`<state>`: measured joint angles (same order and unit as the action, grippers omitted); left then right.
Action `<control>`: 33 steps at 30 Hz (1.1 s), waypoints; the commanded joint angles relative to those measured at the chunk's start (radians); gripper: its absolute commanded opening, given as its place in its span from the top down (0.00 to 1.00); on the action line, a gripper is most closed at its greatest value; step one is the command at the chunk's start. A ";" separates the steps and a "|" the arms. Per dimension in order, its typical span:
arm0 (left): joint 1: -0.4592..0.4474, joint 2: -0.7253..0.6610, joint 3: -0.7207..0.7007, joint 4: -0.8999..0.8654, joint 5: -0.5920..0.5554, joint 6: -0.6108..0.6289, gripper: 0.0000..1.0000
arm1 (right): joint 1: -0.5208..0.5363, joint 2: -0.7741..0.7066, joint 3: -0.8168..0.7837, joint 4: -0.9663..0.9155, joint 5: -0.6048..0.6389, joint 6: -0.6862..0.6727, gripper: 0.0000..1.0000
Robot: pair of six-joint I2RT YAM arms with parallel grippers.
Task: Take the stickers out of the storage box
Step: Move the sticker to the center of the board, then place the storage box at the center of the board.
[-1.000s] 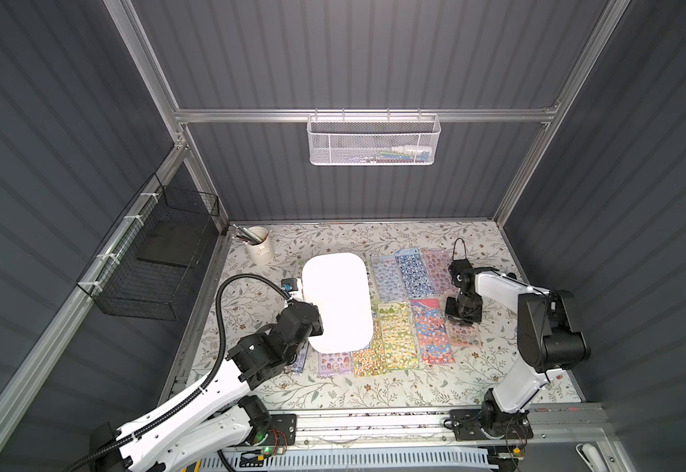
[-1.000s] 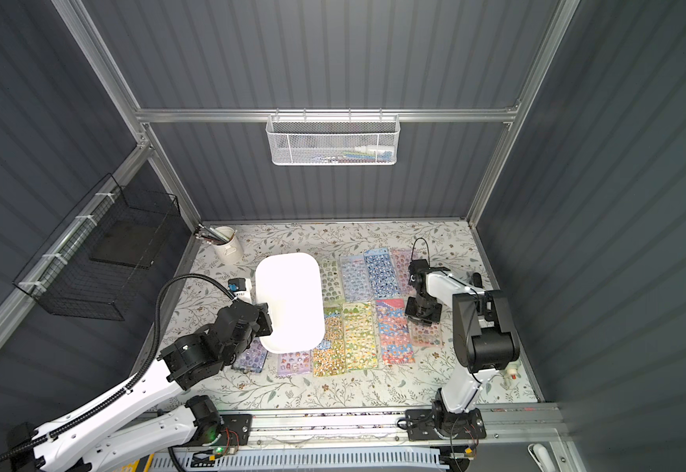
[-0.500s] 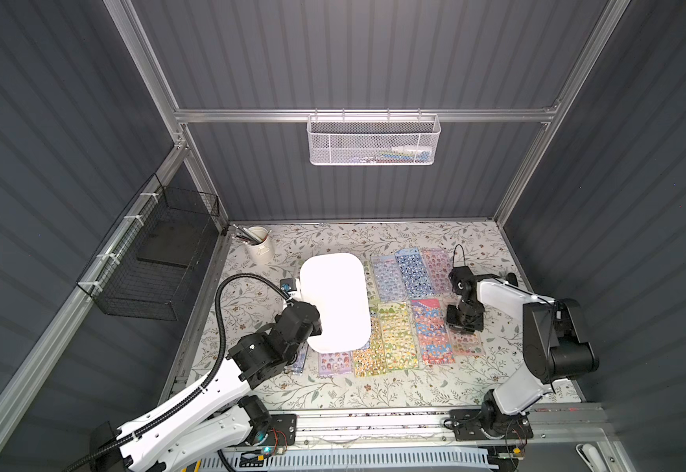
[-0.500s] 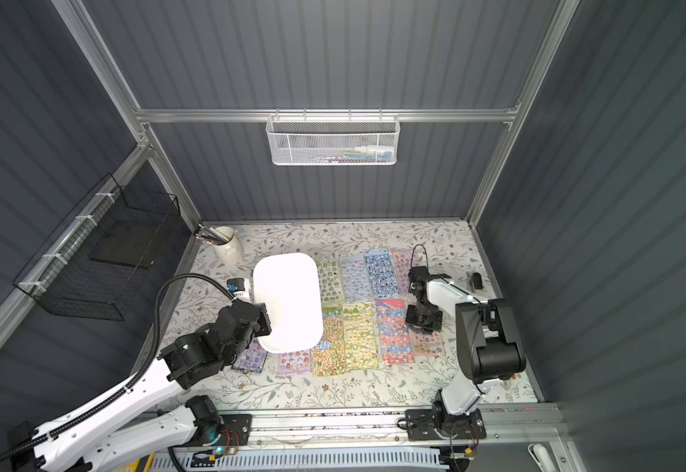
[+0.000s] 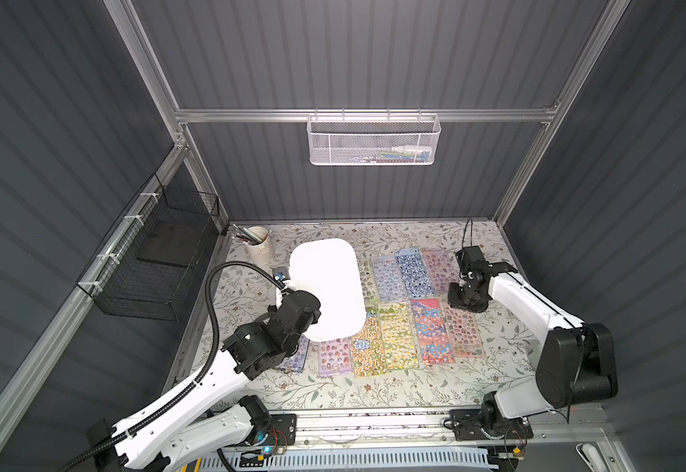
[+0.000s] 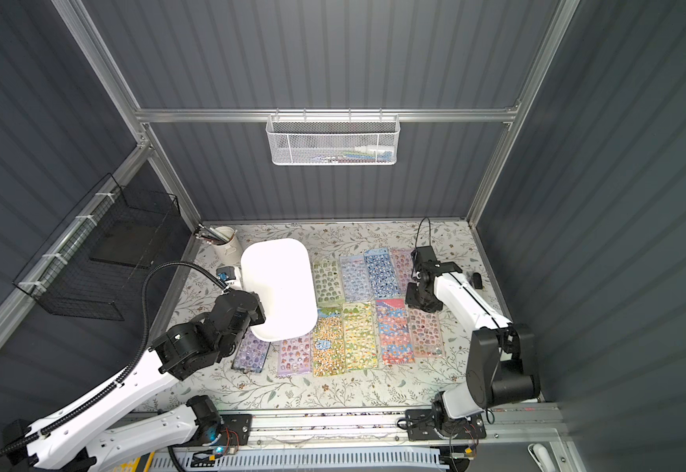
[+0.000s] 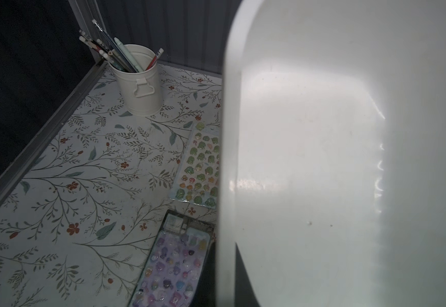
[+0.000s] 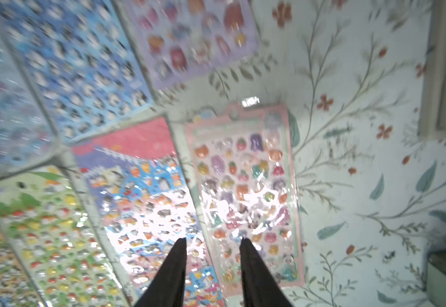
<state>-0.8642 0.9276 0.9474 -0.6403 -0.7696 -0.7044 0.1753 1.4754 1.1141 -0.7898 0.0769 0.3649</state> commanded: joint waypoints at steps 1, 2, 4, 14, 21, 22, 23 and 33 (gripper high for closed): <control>0.026 0.039 0.083 -0.061 -0.108 -0.028 1.00 | 0.058 -0.043 0.041 0.054 -0.048 -0.017 0.59; 0.046 0.056 0.102 -0.068 -0.107 -0.026 1.00 | 0.077 -0.055 0.046 0.076 -0.068 -0.022 0.57; 0.117 0.103 0.138 -0.082 -0.054 -0.024 1.00 | 0.117 -0.080 0.051 0.128 -0.103 -0.029 0.55; 0.472 0.270 0.214 -0.134 0.120 -0.115 1.00 | 0.212 -0.214 -0.079 0.432 -0.290 0.019 0.43; 0.728 0.279 0.113 -0.100 0.227 -0.153 1.00 | 0.279 -0.334 -0.236 0.635 -0.290 0.042 0.25; 0.765 0.277 0.091 -0.087 0.249 -0.161 1.00 | 0.282 -0.349 -0.250 0.652 -0.296 0.039 0.23; 0.792 0.274 0.069 -0.070 0.274 -0.165 1.00 | 0.283 -0.351 -0.263 0.665 -0.298 0.037 0.21; 0.929 0.366 -0.047 0.061 0.379 -0.205 1.00 | 0.283 -0.364 -0.308 0.732 -0.379 0.056 0.15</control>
<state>0.0311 1.2736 0.9253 -0.6338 -0.4370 -0.8589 0.4534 1.1034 0.8284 -0.1017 -0.2615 0.4088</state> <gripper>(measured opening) 0.079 0.844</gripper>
